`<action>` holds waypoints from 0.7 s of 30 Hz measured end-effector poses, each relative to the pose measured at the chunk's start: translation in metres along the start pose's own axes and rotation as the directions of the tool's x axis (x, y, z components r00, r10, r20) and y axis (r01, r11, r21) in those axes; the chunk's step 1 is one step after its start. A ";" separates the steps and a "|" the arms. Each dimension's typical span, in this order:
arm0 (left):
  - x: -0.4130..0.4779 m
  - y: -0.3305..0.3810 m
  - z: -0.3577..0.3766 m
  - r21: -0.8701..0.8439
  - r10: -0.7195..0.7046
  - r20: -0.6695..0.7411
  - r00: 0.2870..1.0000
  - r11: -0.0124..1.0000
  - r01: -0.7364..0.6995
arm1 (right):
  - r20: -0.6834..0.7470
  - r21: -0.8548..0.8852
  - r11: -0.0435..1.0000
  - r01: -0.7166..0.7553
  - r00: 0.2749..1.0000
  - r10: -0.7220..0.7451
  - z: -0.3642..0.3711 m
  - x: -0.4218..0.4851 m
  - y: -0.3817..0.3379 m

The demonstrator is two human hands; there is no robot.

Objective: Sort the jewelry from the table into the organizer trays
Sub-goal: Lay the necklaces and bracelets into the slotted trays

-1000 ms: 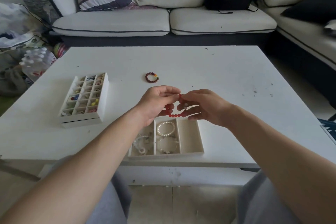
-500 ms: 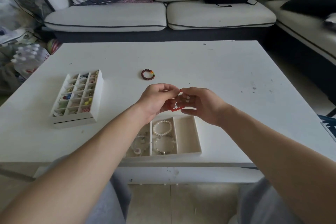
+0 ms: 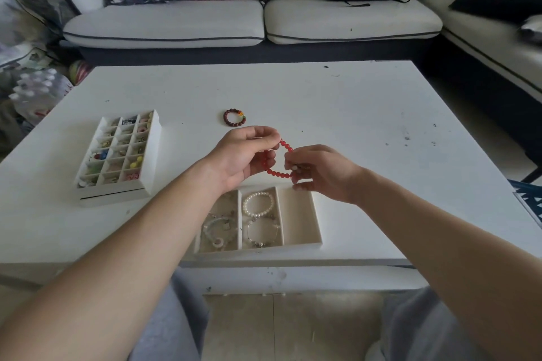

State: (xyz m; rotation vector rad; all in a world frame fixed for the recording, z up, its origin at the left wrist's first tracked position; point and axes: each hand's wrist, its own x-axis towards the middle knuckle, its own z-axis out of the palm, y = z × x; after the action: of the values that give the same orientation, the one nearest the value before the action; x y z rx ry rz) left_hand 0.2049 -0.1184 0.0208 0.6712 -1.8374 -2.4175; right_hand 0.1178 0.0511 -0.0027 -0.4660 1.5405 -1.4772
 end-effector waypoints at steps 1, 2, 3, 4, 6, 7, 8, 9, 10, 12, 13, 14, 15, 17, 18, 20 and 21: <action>0.000 0.000 0.000 -0.002 -0.001 0.002 1.000 1.000 0.001 | 0.004 -0.026 1.000 0.004 1.000 -0.004 -0.002 0.000 0.001; 0.000 -0.001 0.000 -0.002 -0.001 0.001 1.000 1.000 0.001 | 0.005 -0.048 0.999 0.008 1.000 -0.007 -0.003 0.000 0.002; 0.000 -0.002 -0.001 -0.004 -0.003 -0.002 1.000 1.000 0.003 | 0.005 -0.064 0.998 0.008 1.000 -0.008 -0.005 0.000 0.003; 0.000 -0.002 -0.001 -0.008 -0.006 -0.007 1.000 1.000 0.006 | 0.005 -0.075 0.997 0.006 1.000 -0.005 -0.006 0.000 0.003; 0.000 -0.003 -0.003 -0.011 -0.016 -0.014 1.000 1.000 0.016 | 0.010 -0.093 0.996 -0.004 1.000 0.005 -0.009 -0.001 0.004; 0.001 -0.002 -0.003 -0.005 -0.017 -0.017 1.000 1.000 0.017 | 0.015 -0.104 0.995 -0.007 1.000 0.009 -0.010 -0.001 0.005; 0.001 -0.002 -0.004 0.005 -0.010 -0.021 1.000 1.000 0.011 | 0.018 -0.123 0.992 -0.010 1.000 0.012 -0.011 -0.001 0.005; 0.001 -0.002 -0.004 0.019 0.004 -0.028 1.000 1.000 -0.003 | 0.020 -0.154 0.988 -0.013 1.000 0.017 -0.012 -0.001 0.005; 0.000 -0.001 -0.003 0.043 0.025 -0.035 0.999 0.999 -0.023 | 0.021 -0.198 0.980 -0.012 1.000 0.017 -0.012 -0.001 0.005; -0.001 -0.002 -0.001 0.134 0.074 -0.035 0.997 0.989 -0.068 | 0.025 -0.299 0.954 -0.003 1.000 0.011 -0.013 -0.002 0.004; -0.002 -0.003 0.000 0.196 0.100 -0.021 0.995 0.976 -0.094 | 0.030 -0.343 0.939 -0.001 0.999 0.012 -0.013 -0.002 0.004; -0.004 -0.004 0.002 0.254 0.123 -0.002 0.992 0.960 -0.118 | 0.038 -0.380 0.925 -0.001 0.999 0.017 -0.013 -0.002 0.004; -0.004 -0.005 0.004 0.303 0.143 0.016 0.990 0.943 -0.141 | 0.048 -0.409 0.913 -0.004 0.999 0.026 -0.013 -0.002 0.004; -0.004 -0.007 0.008 0.375 0.175 0.046 0.983 0.909 -0.180 | 0.054 -0.451 0.893 -0.006 0.998 0.034 -0.012 -0.002 0.003; -0.004 -0.008 0.010 0.400 0.189 0.062 0.980 0.895 -0.198 | 0.050 -0.469 0.883 -0.002 0.998 0.029 -0.011 -0.002 0.001; -0.003 -0.009 0.012 0.435 0.206 0.098 0.974 0.871 -0.228 | 0.045 -0.487 0.873 0.004 0.999 0.021 -0.008 -0.003 -0.003; -0.003 -0.010 0.013 0.449 0.207 0.107 0.972 0.863 -0.233 | 0.050 -0.477 0.879 0.009 0.999 0.017 -0.007 -0.004 -0.006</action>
State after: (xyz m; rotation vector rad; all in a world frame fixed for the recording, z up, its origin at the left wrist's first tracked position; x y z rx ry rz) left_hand 0.2049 -0.1027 0.0148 0.3778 -2.3895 -1.8874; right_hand 0.1121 0.0575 0.0031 -0.7809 1.8633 -1.0577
